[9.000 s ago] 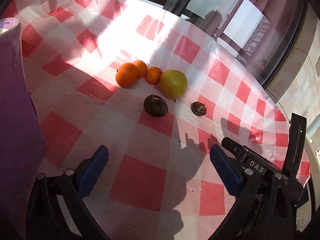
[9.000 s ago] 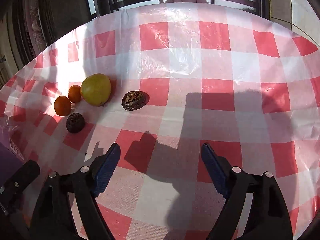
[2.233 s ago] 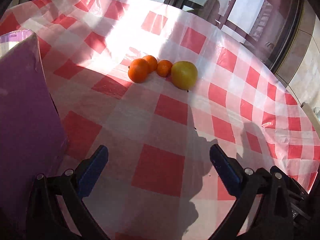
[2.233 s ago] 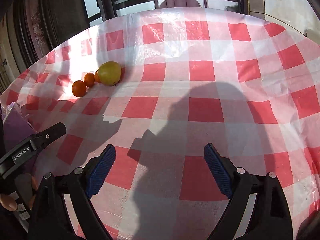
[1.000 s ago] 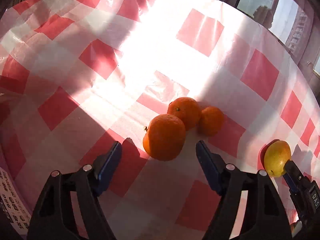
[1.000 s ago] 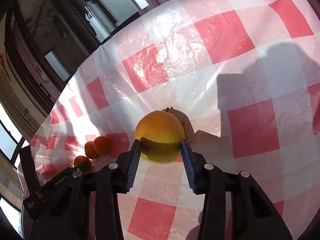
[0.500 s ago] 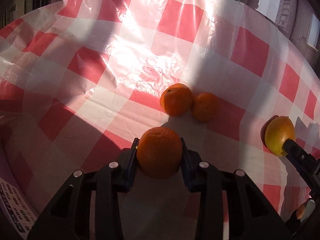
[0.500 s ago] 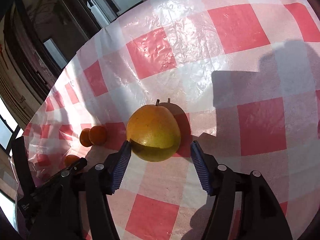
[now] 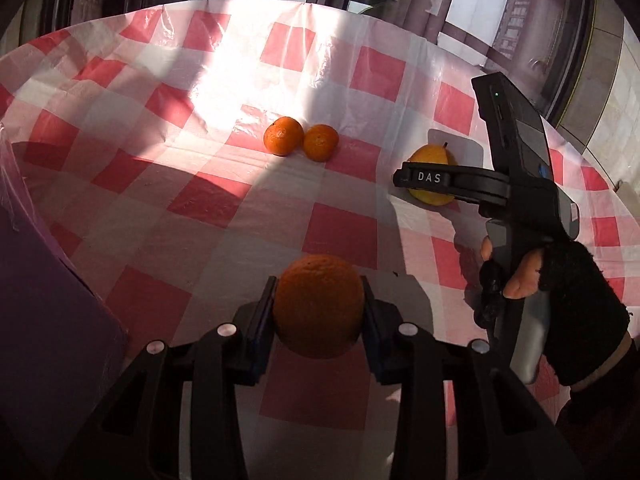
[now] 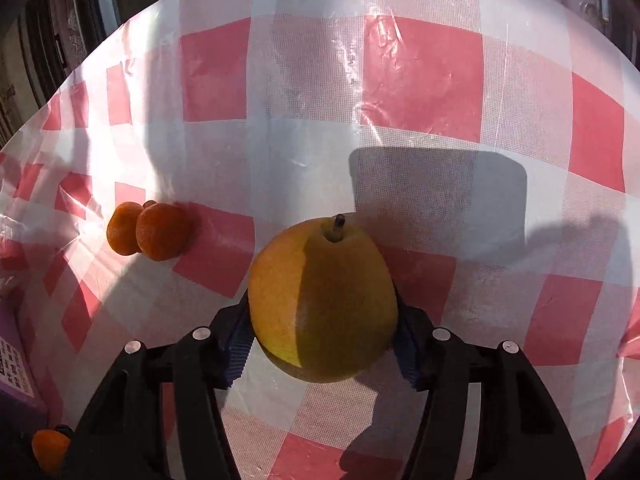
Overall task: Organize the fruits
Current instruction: 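Carry the pear and orange over the white box and open both tools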
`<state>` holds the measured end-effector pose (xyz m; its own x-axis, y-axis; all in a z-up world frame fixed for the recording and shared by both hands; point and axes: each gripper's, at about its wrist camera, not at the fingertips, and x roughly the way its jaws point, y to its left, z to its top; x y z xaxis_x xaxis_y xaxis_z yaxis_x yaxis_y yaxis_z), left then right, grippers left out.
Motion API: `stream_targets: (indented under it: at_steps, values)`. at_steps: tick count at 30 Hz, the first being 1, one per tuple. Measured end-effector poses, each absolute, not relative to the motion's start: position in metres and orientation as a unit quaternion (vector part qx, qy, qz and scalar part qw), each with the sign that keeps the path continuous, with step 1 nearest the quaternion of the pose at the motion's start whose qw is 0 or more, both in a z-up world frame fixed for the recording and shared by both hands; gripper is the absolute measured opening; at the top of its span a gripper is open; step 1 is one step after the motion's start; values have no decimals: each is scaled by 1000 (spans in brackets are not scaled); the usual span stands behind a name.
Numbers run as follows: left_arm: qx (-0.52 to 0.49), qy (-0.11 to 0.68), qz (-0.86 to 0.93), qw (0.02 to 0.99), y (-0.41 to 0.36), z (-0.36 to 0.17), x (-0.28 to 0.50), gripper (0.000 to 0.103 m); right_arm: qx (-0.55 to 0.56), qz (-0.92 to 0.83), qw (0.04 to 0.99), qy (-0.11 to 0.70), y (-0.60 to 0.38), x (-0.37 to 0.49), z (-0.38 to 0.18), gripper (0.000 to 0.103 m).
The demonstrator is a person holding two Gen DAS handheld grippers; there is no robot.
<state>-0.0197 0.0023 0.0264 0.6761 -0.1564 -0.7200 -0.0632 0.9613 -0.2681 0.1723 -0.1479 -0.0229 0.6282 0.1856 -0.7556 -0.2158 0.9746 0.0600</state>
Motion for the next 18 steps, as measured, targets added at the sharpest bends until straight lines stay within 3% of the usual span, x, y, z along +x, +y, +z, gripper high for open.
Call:
stream_targets:
  at_steps: [12,18]
  values:
    - [-142,429,-70,889,11,24,-90,38,27,115,890,441,-177,10,-22,58]
    - [-98,427,-70,896,2,27,-141,38,50,118,902,413,-185,-86,-5,58]
